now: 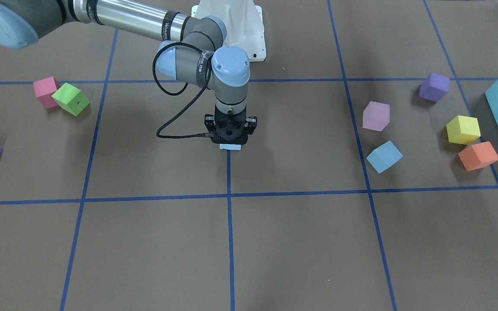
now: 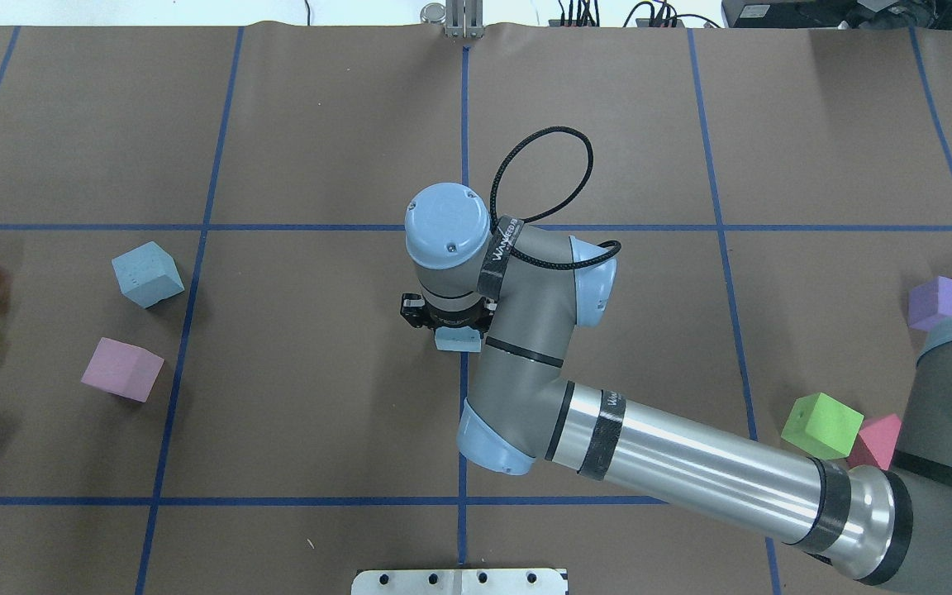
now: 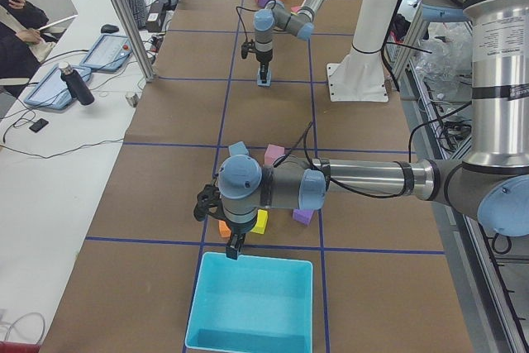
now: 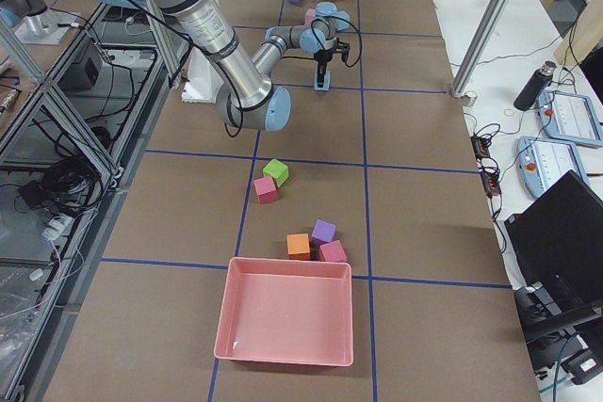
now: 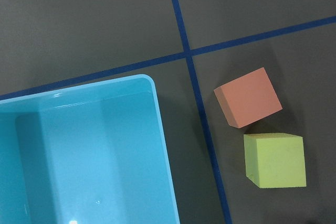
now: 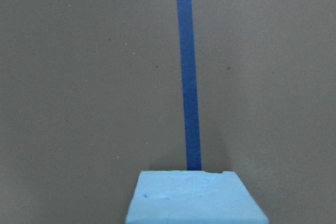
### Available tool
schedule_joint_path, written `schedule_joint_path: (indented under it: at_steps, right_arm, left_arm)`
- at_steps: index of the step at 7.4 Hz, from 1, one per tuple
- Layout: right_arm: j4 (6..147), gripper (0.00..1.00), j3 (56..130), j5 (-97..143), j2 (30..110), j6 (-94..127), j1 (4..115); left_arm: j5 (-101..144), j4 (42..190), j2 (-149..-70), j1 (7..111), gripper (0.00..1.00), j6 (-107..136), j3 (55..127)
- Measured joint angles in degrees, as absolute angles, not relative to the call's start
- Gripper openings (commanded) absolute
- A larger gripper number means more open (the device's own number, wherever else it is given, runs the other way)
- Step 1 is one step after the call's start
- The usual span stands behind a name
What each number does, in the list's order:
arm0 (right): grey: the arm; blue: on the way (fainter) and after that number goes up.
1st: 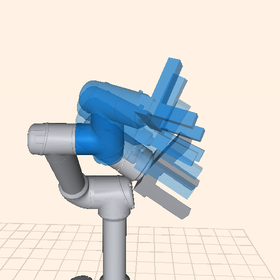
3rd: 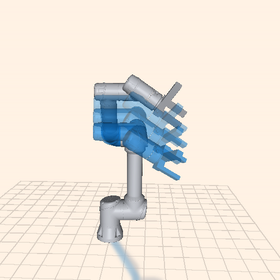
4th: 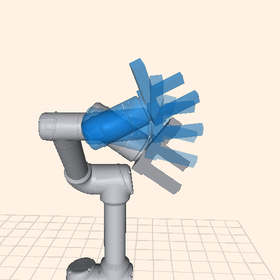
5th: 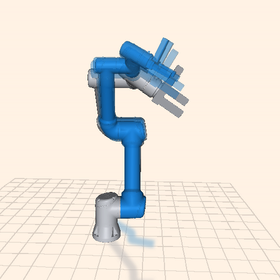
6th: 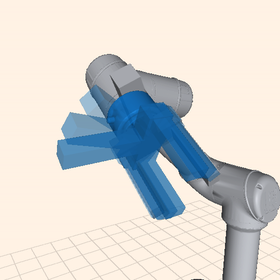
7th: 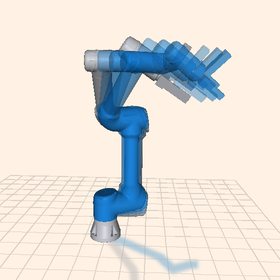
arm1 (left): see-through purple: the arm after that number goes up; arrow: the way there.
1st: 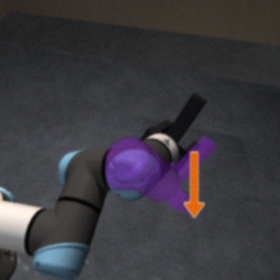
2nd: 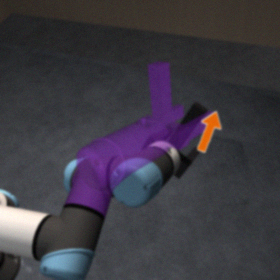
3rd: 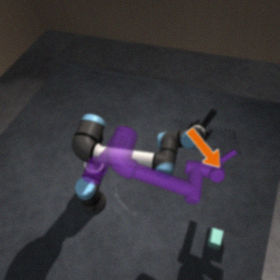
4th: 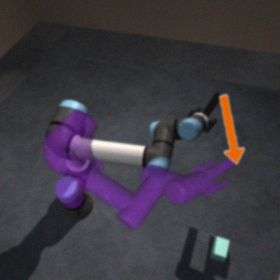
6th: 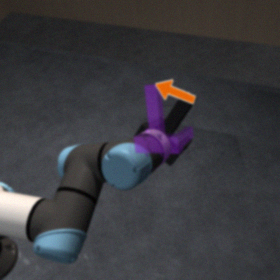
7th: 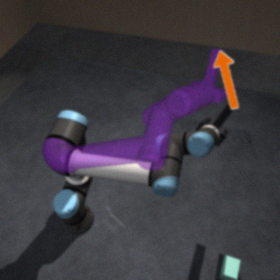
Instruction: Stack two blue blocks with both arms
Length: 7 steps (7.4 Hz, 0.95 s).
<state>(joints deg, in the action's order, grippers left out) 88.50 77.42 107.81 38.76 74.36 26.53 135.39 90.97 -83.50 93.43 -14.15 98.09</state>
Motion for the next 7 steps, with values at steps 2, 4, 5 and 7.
schedule_joint_path:
  at_steps: [2,4,5,7]
  right_arm:
    - [88.50,1.00,78.35,107.08,38.78,74.39,26.65]
    - [90.56,1.00,82.92,107.70,38.74,73.99,28.57]
    - [94.24,1.00,86.50,108.54,38.73,72.39,30.60]
    - [100.75,1.00,92.29,112.09,40.56,65.87,37.10]
  left_arm:
    - [135.38,90.97,-83.49,93.43,0.98,-14.15,98.06]
    - [135.36,90.99,-83.68,93.43,0.98,-14.13,98.07]
    - [135.35,91.02,-84.00,93.43,0.98,-14.07,98.13]
    - [135.37,91.75,-86.77,92.50,0.98,-13.72,98.10]
